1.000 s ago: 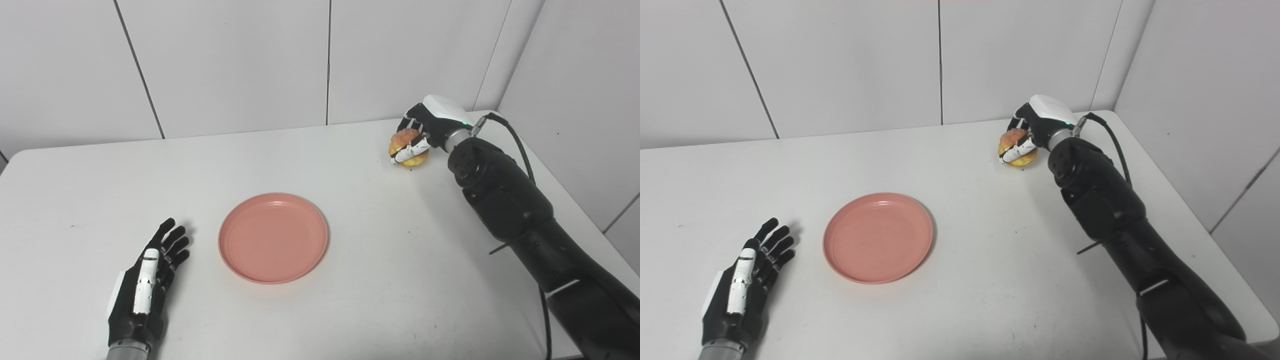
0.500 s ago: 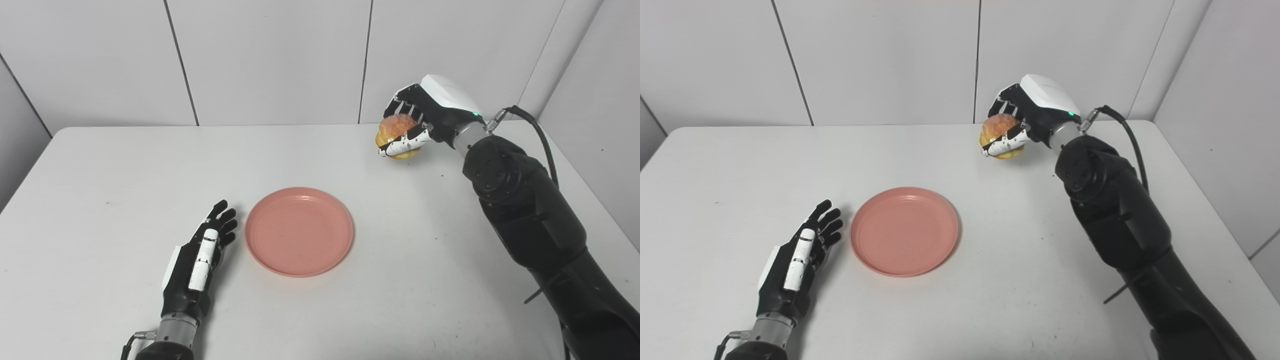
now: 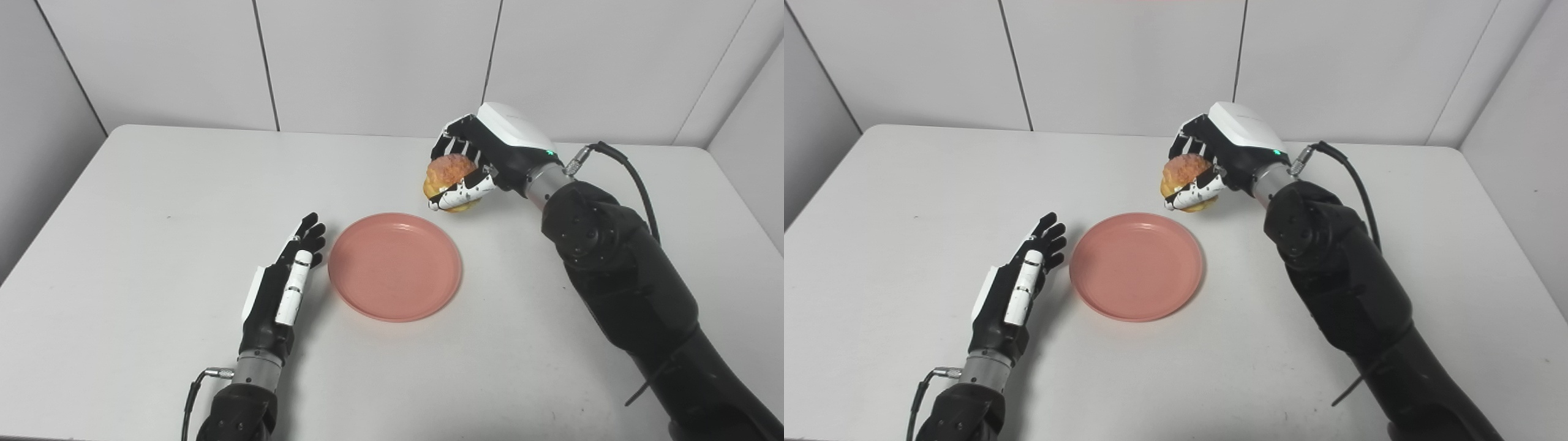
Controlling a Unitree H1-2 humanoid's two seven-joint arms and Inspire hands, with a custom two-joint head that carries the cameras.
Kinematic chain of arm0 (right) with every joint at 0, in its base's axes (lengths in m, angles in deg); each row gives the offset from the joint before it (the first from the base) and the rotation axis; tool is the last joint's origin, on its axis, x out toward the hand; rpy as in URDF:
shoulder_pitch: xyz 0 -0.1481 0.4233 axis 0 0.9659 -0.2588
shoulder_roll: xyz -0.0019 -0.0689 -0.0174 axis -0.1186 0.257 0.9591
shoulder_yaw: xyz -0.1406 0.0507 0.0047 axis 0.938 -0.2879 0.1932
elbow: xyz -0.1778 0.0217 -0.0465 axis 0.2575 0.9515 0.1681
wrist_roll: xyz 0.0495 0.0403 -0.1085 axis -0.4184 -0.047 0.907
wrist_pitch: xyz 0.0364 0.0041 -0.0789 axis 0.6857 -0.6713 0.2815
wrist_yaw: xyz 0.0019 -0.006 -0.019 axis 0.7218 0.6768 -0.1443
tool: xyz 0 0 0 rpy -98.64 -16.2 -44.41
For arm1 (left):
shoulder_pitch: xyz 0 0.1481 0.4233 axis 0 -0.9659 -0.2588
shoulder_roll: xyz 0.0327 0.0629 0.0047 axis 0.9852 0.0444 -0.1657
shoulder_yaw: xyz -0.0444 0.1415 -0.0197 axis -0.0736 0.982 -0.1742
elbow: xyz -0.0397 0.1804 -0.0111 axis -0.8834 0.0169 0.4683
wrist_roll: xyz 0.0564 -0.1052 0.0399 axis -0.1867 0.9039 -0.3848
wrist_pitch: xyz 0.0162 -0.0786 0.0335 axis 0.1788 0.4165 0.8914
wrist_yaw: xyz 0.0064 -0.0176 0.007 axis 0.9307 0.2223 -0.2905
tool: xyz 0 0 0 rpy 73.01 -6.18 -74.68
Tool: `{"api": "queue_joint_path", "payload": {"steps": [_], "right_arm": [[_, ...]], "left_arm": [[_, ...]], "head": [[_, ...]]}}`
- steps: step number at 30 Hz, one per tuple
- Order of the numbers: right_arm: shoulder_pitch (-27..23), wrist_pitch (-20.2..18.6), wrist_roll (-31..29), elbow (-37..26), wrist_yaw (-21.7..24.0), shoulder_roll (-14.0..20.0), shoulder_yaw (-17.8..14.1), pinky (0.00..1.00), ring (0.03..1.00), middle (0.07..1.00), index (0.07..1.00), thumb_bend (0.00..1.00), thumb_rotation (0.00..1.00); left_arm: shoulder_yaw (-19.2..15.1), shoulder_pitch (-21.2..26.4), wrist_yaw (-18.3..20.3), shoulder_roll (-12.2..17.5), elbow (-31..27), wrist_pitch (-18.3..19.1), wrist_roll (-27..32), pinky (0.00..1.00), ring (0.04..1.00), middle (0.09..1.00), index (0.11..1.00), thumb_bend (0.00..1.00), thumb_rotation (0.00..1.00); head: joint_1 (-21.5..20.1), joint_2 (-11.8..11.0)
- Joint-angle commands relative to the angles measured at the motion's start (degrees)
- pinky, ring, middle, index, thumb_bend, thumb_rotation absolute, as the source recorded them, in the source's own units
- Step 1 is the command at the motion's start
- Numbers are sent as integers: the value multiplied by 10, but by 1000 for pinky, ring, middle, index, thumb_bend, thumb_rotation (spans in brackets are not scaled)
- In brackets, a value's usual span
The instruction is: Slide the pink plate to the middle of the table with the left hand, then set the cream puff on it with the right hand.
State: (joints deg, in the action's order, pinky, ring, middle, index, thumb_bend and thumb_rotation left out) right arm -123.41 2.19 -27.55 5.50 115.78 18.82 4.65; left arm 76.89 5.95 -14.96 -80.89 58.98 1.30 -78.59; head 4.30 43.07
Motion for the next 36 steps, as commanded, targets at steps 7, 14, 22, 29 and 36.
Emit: {"api": "queue_joint_path", "payload": {"steps": [7, 14, 22, 29, 36], "right_arm": [[-13, 32, -1, 22, -3, -41, 22, 321, 393, 459, 487, 507, 134], [-18, 47, 11, 50, -3, -63, 48, 319, 404, 484, 489, 508, 135], [-14, 70, 15, 89, -14, -86, 57, 329, 420, 504, 490, 509, 129], [-8, 68, 22, 110, -17, -98, 65, 335, 431, 514, 489, 509, 124], [6, 82, 28, 126, -25, -94, 74, 331, 429, 443, 535, 518, 0]], "left_arm": [[6, 4, -16, -23, -17, -15, -13, 888, 909, 916, 894, 451, 962], [8, 7, -21, -36, -19, -6, -22, 898, 909, 914, 892, 437, 965], [4, 8, -30, -52, -17, -10, -29, 885, 906, 912, 891, 417, 961], [5, 9, -35, -57, -18, -6, -34, 881, 904, 910, 889, 415, 963], [6, 8, -36, -59, -22, -3, -39, 886, 905, 911, 887, 412, 963]], "head": [[8, 2], [22, 4], [25, 6], [27, 9], [27, 11]]}}
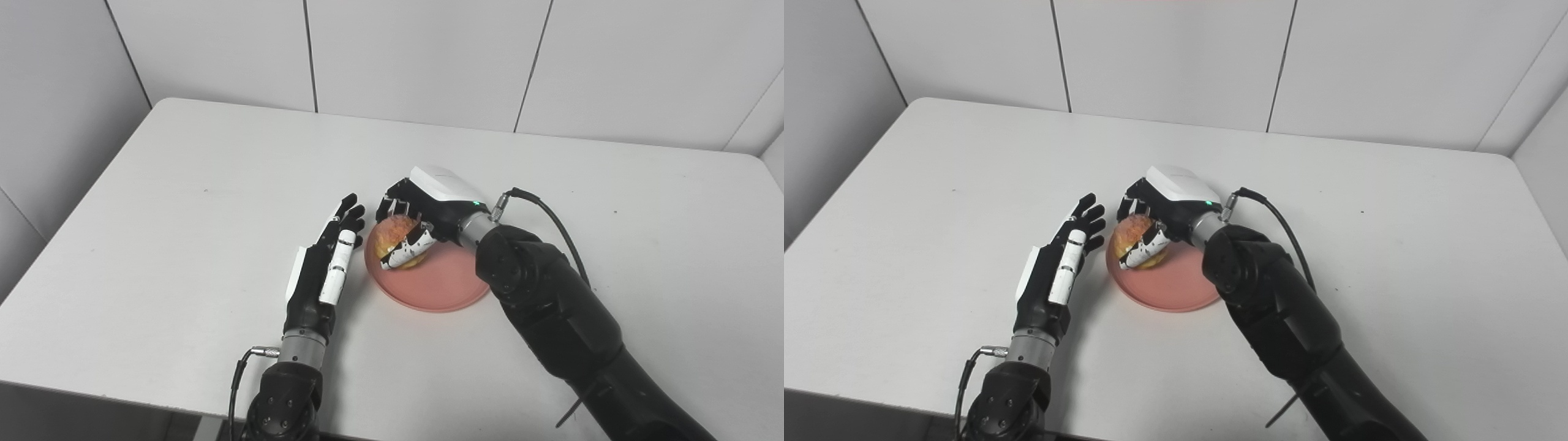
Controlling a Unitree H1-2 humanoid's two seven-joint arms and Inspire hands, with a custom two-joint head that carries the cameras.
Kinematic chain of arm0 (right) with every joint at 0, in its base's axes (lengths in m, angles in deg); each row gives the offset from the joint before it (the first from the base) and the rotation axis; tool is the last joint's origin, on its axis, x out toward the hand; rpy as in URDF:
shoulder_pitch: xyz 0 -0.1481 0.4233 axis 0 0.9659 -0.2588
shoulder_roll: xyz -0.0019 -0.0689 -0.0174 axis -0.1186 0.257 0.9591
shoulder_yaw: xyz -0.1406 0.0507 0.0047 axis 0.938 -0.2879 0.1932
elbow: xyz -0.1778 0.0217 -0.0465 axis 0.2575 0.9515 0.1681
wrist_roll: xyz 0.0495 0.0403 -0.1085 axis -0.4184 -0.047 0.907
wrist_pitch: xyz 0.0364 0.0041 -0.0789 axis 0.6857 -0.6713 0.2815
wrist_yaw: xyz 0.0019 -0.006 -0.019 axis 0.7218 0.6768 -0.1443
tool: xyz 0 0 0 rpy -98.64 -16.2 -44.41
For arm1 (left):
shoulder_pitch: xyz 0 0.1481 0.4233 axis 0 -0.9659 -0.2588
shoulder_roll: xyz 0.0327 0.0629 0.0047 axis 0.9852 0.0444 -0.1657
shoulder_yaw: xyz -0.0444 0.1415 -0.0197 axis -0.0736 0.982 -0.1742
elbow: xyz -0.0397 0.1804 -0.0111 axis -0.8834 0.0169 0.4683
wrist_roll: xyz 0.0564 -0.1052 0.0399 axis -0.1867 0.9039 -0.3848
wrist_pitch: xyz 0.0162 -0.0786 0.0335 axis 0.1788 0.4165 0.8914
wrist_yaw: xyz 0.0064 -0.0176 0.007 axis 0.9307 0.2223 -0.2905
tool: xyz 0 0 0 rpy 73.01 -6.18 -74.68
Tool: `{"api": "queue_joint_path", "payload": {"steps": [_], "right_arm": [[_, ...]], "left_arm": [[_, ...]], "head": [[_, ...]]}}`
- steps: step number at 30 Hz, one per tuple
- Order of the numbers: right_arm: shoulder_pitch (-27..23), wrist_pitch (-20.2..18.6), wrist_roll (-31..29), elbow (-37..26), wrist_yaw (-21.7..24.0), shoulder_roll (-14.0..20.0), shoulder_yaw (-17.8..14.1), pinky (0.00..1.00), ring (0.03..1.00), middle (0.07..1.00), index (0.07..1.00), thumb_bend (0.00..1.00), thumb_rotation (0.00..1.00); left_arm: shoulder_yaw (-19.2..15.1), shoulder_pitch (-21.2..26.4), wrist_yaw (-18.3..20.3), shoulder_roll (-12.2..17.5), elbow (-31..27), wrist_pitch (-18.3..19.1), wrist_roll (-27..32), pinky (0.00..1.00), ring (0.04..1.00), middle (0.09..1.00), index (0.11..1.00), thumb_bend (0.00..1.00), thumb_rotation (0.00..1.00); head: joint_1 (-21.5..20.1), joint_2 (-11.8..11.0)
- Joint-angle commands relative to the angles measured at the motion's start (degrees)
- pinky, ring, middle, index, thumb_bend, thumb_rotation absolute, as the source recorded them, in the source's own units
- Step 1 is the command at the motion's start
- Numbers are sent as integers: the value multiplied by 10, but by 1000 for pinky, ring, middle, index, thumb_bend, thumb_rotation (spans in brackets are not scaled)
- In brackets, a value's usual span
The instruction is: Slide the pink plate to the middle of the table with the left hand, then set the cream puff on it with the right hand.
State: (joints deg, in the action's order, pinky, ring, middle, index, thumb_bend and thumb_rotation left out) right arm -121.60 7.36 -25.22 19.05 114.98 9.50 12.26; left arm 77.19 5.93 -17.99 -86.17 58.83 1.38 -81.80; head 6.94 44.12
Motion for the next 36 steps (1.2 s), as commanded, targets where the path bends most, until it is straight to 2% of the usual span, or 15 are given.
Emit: {"api": "queue_joint_path", "payload": {"steps": [1, 16, 20, 30, 31, 34, 35, 36], "right_arm": [[-10, 33, 5, -8, -17, 2, -2, 330, 425, 443, 534, 518, 0], [9, 29, 8, -17, -23, 14, -15, 310, 402, 437, 531, 518, 0], [14, 38, 13, -11, -32, 18, -15, 293, 385, 429, 535, 517, 0], [19, 19, 31, -18, -34, 18, -11, 315, 403, 441, 523, 523, 4], [19, 18, 31, -20, -31, 18, -12, 335, 426, 452, 519, 524, 6], [18, 19, 33, -26, -28, 20, -13, 432, 549, 614, 498, 521, 130], [18, 20, 35, -30, -27, 21, -13, 455, 578, 653, 533, 569, 174], [18, 19, 36, -33, -25, 22, -14, 481, 612, 700, 639, 703, 274]], "left_arm": [[3, 8, -6, -7, -21, -4, -7, 884, 903, 909, 885, 413, 959], [-3, 4, 2, 1, -22, -6, -1, 889, 912, 913, 891, 438, 976], [-3, 3, 6, 4, -24, -3, -1, 893, 914, 918, 897, 447, 987], [-6, 1, 9, 10, -19, -10, -1, 889, 909, 916, 898, 446, 999], [-6, 1, 10, 10, -19, -10, 0, 890, 908, 915, 897, 449, 998], [-9, 1, 10, 9, -19, -9, 5, 887, 904, 911, 894, 451, 982], [-10, 2, 11, 9, -20, -8, 5, 888, 904, 911, 893, 452, 978], [-10, 1, 12, 10, -20, -7, 6, 889, 905, 911, 894, 452, 978]], "head": [[0, 0], [-12, 5], [-15, 5], [-21, 3], [-21, 3], [-23, 3], [-23, 3], [-24, 3]]}}
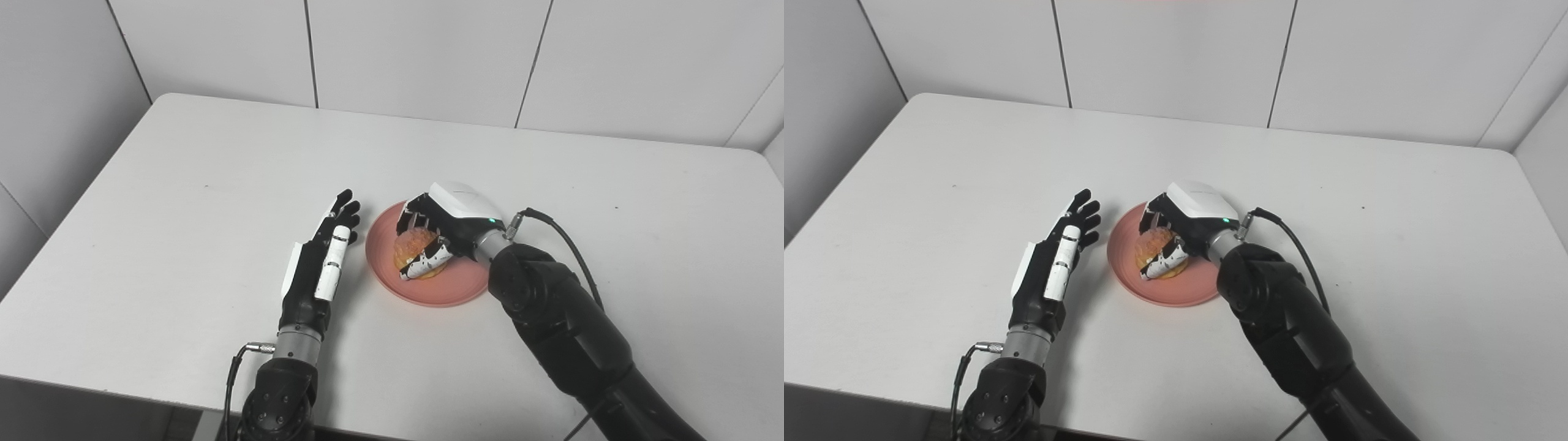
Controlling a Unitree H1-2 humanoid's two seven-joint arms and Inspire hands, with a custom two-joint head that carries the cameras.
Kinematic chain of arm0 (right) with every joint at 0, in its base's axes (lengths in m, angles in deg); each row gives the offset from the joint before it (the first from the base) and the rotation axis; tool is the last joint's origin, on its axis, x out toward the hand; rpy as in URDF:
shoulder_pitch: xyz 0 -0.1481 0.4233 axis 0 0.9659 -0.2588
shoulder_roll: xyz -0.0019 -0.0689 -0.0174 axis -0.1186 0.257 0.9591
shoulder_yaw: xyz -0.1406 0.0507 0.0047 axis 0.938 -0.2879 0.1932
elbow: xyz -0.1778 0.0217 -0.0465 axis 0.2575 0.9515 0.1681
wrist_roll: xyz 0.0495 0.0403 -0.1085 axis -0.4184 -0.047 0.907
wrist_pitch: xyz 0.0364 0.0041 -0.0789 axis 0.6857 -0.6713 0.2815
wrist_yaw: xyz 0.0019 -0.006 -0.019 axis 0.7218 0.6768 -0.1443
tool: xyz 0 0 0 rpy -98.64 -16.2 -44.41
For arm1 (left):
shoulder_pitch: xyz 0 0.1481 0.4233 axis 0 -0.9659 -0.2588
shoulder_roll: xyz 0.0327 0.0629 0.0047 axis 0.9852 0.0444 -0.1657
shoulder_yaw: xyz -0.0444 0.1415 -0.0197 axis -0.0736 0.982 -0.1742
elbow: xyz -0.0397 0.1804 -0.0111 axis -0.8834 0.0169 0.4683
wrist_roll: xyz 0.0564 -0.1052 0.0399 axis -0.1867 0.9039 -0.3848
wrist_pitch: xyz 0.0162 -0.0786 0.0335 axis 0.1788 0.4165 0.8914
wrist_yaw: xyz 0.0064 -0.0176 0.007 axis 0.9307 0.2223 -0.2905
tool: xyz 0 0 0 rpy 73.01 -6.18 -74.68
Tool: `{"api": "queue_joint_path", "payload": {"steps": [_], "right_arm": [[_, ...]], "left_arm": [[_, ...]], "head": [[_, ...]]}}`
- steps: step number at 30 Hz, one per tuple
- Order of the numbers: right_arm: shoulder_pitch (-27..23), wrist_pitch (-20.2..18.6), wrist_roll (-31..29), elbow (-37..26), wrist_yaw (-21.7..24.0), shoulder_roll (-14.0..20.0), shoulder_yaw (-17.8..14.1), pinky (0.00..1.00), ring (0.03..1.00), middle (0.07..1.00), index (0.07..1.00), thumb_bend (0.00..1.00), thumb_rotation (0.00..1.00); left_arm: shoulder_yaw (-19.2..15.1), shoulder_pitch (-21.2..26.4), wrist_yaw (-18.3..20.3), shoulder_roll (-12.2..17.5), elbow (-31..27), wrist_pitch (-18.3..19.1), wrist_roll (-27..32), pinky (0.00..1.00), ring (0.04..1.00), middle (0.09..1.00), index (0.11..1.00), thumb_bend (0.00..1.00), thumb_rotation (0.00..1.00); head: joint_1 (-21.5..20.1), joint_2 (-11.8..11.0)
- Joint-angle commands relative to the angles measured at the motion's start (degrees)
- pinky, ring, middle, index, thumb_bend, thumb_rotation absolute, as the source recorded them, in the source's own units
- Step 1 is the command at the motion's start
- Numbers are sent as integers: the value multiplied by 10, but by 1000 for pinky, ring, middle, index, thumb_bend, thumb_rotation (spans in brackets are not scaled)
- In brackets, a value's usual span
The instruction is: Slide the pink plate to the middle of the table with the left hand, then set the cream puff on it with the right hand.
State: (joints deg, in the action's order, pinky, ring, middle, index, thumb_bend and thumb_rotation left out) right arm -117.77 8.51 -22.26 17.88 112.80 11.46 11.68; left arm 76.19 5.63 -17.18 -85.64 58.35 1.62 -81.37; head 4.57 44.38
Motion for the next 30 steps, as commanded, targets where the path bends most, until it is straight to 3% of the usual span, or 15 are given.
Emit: {"api": "queue_joint_path", "payload": {"steps": [1, 3, 7, 23, 30], "right_arm": [[-20, 8, 6, -24, -2, 3, -9, 483, 615, 706, 650, 717, 286], [-20, 5, 5, -28, 1, 3, -11, 488, 634, 741, 714, 776, 343], [-22, 2, 5, -34, 12, 6, -13, 577, 761, 828, 815, 823, 421], [-27, 6, 11, -66, 32, 17, -21, 756, 867, 940, 952, 882, 578], [-22, -1, 12, -129, 35, 22, -47, 856, 922, 977, 995, 896, 655]], "left_arm": [[0, 4, 4, 5, -15, -10, 3, 889, 905, 911, 894, 453, 979], [-1, 4, 5, 6, -15, -11, 7, 895, 909, 915, 896, 457, 979], [-1, 4, 5, 6, -16, -12, 6, 886, 903, 912, 894, 456, 976], [-4, 4, 6, 10, -8, -19, 10, 881, 909, 916, 896, 463, 967], [-6, 5, 6, 13, -1, -31, 13, 867, 900, 914, 892, 449, 963]], "head": [[0, 1], [-2, 1], [-4, 0], [-11, -2], [-16, -6]]}}
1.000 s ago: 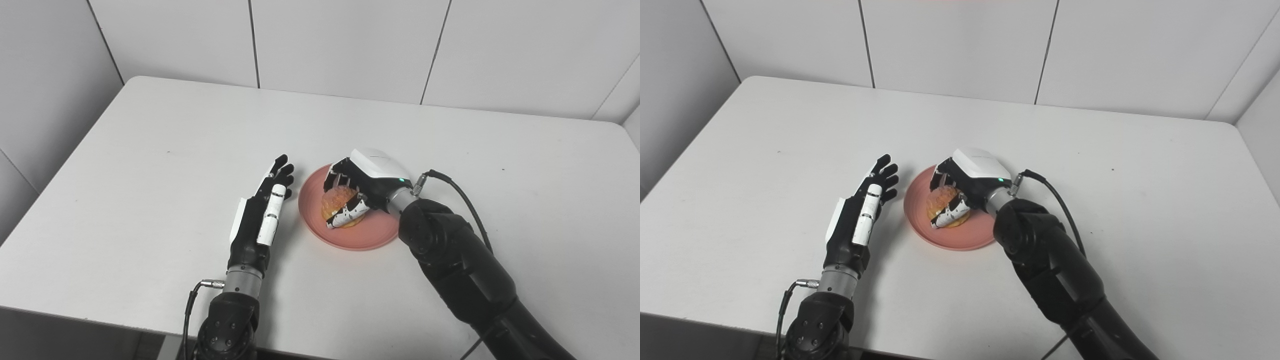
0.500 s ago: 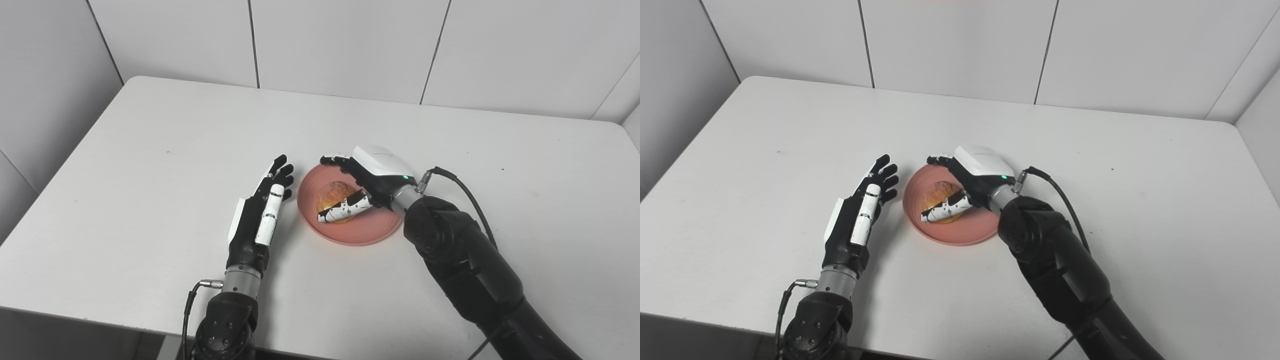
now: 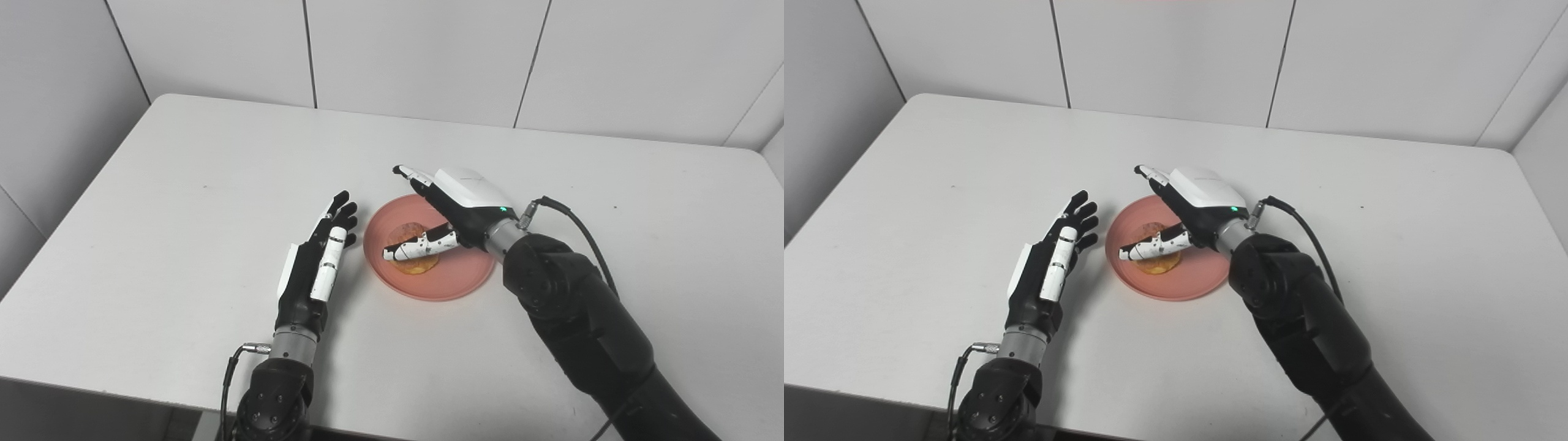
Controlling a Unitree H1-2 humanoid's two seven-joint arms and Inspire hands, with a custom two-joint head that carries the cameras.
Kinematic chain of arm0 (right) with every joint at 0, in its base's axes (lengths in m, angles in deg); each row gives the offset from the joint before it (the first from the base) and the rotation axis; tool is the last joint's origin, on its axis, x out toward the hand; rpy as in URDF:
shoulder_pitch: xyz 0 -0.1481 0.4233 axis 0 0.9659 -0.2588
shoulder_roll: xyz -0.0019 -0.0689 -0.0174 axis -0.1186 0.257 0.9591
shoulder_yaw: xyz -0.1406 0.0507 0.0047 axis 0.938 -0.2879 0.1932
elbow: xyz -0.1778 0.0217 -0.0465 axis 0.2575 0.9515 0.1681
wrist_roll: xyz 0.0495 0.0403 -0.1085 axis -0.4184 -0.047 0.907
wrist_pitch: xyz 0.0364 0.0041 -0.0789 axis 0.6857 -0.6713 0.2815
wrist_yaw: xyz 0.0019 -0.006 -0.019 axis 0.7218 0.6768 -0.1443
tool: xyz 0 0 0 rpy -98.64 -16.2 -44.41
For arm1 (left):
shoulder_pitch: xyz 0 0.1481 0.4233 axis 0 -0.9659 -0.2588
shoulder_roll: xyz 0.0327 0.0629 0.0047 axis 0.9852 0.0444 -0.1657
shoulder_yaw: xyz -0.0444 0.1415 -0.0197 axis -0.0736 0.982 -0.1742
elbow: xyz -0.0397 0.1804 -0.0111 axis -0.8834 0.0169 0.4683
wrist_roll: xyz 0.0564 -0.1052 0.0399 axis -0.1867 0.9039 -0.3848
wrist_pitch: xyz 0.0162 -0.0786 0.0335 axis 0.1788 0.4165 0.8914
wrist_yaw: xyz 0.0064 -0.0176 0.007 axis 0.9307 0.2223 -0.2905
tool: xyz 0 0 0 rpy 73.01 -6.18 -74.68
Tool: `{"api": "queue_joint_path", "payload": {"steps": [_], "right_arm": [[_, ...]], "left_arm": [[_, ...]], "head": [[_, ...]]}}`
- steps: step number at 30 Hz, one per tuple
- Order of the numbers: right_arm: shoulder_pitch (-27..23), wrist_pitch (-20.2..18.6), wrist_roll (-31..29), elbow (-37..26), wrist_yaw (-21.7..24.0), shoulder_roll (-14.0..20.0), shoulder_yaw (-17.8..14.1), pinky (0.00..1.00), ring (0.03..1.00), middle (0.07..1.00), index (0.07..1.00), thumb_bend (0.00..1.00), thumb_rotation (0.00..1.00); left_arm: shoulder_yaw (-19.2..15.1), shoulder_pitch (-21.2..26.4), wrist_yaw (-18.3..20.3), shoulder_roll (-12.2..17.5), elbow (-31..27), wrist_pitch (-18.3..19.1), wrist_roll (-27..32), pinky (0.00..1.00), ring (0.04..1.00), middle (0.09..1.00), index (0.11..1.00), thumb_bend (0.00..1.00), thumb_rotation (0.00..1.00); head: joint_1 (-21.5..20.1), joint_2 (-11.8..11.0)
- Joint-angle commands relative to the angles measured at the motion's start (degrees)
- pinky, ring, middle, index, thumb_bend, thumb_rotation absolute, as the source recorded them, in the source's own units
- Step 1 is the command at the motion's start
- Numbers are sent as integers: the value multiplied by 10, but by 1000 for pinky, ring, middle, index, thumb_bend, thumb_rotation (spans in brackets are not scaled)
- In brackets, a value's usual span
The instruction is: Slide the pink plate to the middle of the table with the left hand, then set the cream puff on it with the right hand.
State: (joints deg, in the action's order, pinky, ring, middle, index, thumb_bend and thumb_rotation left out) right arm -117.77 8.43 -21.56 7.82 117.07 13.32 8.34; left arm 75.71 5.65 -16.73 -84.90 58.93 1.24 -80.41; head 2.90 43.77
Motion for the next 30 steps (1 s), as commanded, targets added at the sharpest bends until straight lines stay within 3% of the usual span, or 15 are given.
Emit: {"api": "queue_joint_path", "payload": {"steps": [1, 7, 8, 10, 13, 17, 19, 22, 30], "right_arm": [[-18, -1, 6, -41, -14, 4, -23, 858, 923, 977, 996, 896, 656], [17, 23, -11, -74, -71, 5, -82, 762, 903, 977, 1000, 902, 684], [26, 35, -23, -77, -91, 5, -99, 771, 916, 974, 1000, 907, 737], [47, 48, -52, -83, -123, -2, -132, 839, 950, 978, 998, 883, 745], [74, 46, -88, -95, -147, -13, -170, 883, 964, 983, 997, 848, 781], [102, 19, -113, -111, -161, -24, -202, 855, 938, 966, 984, 838, 907], [116, 7, -123, -118, -165, -31, -214, 838, 925, 961, 982, 852, 980], [141, -4, -137, -128, -172, -40, -229, 814, 916, 954, 977, 869, 996], [194, 29, -180, -130, -203, -57, -238, 809, 918, 944, 964, 805, 1000]], "left_arm": [[-1, 5, 1, 6, -5, -30, 1, 866, 899, 913, 892, 449, 962], [-2, 5, 0, 10, -3, -36, -5, 869, 898, 908, 891, 432, 974], [-2, 5, -1, 11, -2, -37, -5, 871, 898, 907, 890, 428, 979], [-3, 5, 0, 13, -1, -41, -4, 875, 902, 909, 892, 421, 981], [-5, 6, 2, 19, 3, -49, -7, 879, 907, 913, 895, 427, 991], [-9, 7, 3, 23, 5, -47, 0, 892, 914, 915, 896, 437, 997], [-10, 7, 4, 24, 5, -45, 2, 895, 915, 916, 896, 434, 1000], [-13, 7, 7, 27, 6, -45, 6, 899, 916, 917, 898, 434, 1000], [-16, 6, 11, 31, 9, -46, 6, 906, 923, 922, 901, 444, 999]], "head": [[0, 0], [-3, -3], [-3, -3], [-4, -5], [-8, -5], [-11, -6], [-13, -7], [-13, -7], [-13, -10]]}}
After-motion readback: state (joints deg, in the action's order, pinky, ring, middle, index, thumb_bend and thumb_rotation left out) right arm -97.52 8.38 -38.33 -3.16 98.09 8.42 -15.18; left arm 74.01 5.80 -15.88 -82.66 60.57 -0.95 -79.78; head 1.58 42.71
